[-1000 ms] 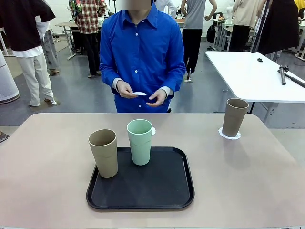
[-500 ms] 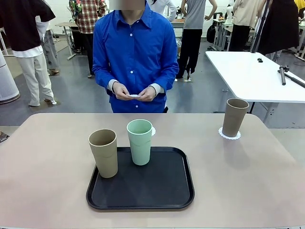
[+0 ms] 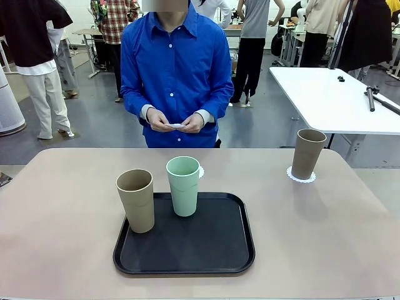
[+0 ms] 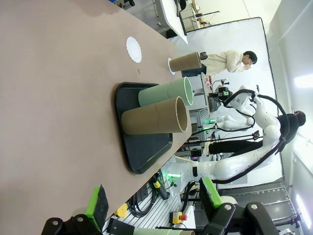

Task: Place coasters on the table and set cups on them.
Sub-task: Take one Reusable plastic cup from the Flat Tray and place it on a coaster set by the human.

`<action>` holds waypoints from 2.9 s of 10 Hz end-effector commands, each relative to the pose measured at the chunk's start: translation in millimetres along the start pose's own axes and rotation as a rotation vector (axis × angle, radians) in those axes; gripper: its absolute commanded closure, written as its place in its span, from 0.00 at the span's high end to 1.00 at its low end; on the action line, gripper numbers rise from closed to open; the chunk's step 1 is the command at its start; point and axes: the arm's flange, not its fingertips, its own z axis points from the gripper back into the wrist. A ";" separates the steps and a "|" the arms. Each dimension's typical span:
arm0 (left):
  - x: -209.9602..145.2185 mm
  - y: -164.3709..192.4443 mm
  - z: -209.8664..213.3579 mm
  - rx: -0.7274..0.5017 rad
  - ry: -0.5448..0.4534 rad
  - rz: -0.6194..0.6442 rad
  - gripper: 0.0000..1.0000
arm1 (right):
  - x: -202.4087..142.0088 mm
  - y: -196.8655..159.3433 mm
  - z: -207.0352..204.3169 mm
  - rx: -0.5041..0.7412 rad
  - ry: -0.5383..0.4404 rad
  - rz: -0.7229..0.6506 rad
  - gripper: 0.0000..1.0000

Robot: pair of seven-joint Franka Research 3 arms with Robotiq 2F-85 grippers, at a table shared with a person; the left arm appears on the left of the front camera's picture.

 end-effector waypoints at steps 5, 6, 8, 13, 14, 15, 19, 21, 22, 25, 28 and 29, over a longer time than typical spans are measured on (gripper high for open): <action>-1.0 -0.2 1.6 -0.017 -0.010 -0.008 1.00 | 2.7 37.0 -16.1 -0.082 0.080 0.145 1.00; -1.0 -0.2 1.6 -0.017 -0.010 -0.008 1.00 | 3.2 73.9 -31.8 -0.152 0.113 0.202 1.00; -1.0 -0.2 1.6 -0.017 -0.010 -0.008 1.00 | 1.7 145.0 -65.8 -0.309 0.198 0.351 1.00; -1.0 -0.2 1.6 -0.017 -0.010 -0.008 1.00 | -5.0 267.2 -213.2 -0.659 0.380 0.722 1.00; -1.0 -0.2 1.6 -0.017 -0.010 -0.008 1.00 | -6.6 273.3 -247.2 -0.703 0.406 0.781 1.00; -1.0 -0.2 1.6 -0.017 -0.010 -0.008 1.00 | -5.2 276.0 -282.8 -0.746 0.425 0.860 1.00; -1.0 -0.2 1.6 -0.017 -0.010 -0.008 1.00 | 9.2 257.0 -371.0 -0.852 0.443 1.048 1.00; -1.0 -0.2 1.6 -0.017 -0.010 -0.008 1.00 | 13.2 248.3 -385.5 -0.846 0.462 1.058 1.00; -1.0 -0.2 1.6 -0.017 -0.010 -0.008 1.00 | 12.4 244.6 -389.4 -0.834 0.481 1.049 1.00; -1.0 -0.2 1.6 -0.017 -0.010 -0.008 1.00 | 13.7 247.9 -391.2 -0.827 0.468 1.051 1.00; -1.0 -0.2 1.6 -0.017 -0.010 -0.008 1.00 | 13.7 247.9 -391.2 -0.827 0.468 1.051 1.00; -1.0 -0.2 1.6 -0.017 -0.010 -0.008 1.00 | 13.7 247.9 -391.2 -0.827 0.468 1.051 1.00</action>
